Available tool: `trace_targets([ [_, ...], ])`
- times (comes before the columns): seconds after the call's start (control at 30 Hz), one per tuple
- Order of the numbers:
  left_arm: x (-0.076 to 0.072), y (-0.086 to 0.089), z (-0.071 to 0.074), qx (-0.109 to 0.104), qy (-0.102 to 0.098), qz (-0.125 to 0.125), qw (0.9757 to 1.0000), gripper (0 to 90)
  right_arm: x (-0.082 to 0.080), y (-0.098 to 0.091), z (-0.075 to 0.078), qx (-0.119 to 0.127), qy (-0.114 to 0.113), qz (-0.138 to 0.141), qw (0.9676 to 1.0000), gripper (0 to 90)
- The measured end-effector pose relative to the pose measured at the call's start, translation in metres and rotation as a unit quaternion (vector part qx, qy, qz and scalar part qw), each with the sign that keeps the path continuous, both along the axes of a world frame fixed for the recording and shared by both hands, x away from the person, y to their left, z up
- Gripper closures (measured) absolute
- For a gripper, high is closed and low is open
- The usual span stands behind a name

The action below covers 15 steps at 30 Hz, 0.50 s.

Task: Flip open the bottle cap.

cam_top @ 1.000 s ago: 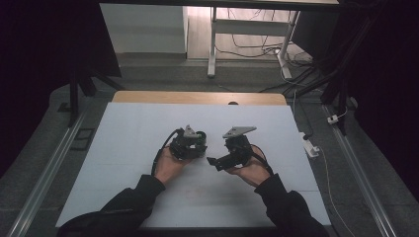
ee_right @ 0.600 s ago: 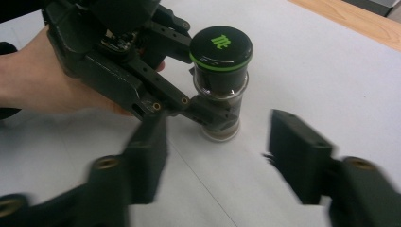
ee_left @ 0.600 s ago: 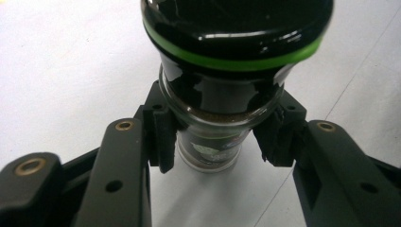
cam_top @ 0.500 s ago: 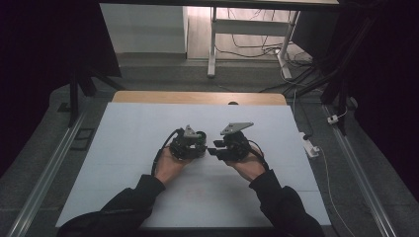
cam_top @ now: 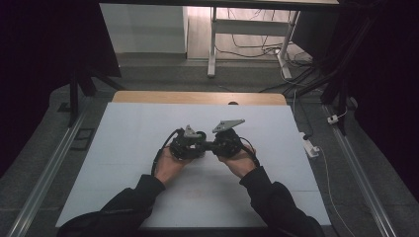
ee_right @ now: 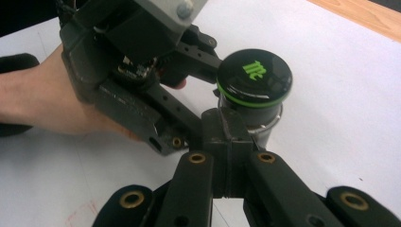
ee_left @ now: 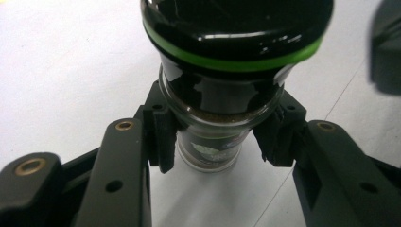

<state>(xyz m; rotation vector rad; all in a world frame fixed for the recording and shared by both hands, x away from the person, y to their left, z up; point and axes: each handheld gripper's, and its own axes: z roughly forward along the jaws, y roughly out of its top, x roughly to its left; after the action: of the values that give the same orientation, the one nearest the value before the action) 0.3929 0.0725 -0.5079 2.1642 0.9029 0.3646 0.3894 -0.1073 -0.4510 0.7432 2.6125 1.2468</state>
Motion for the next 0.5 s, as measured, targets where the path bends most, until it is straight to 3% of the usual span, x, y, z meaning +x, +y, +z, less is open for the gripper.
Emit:
trace_targets([
  [0.5,0.0001,-0.0001,0.0,0.001,0.0,0.001,1.0,53.5,0.0046,0.0078,-0.0018,-0.001,0.008,-0.003,1.0,89.8],
])
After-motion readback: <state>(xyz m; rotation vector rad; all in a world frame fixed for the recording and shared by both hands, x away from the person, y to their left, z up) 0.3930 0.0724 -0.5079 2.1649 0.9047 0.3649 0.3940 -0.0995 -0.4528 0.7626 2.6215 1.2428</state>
